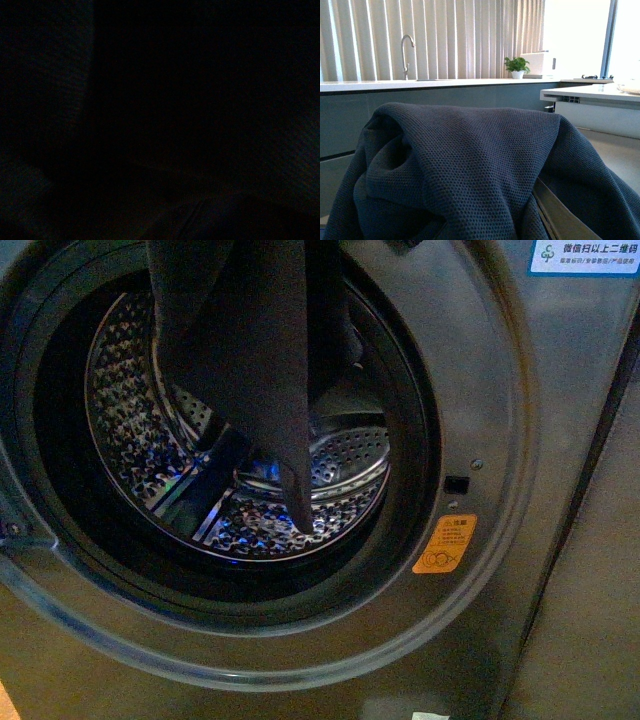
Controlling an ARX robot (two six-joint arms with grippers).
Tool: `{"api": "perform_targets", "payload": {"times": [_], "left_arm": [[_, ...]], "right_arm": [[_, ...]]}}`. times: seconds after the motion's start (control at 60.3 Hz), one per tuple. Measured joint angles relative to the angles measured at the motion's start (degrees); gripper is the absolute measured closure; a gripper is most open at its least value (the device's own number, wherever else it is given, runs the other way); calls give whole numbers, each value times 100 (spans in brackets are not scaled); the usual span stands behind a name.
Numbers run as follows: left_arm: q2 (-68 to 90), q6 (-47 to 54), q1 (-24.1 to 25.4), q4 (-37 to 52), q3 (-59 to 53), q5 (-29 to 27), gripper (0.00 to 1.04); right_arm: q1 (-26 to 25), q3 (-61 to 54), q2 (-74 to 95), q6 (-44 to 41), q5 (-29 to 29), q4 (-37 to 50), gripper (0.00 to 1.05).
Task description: Put clothes into washing machine
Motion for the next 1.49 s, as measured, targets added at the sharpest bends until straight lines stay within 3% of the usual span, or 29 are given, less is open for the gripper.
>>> {"api": "perform_targets", "payload": {"times": [0.68,1.011,1.293,1.492], "left_arm": [[382,-348,-501,1176,623,-1453,7],[291,-308,-435,1202,529,-1421,51],[127,-533,70,1213,308,-1633,91],[-11,-721,317,1325,31,-1650,95]], "right_arm": [[2,31,-44,0,-28,13,91],[4,35,-46,0,-28,15,90],[4,33,-46,-2,-26,15,47],[2,33,-46,-2,-24,15,19]]}}
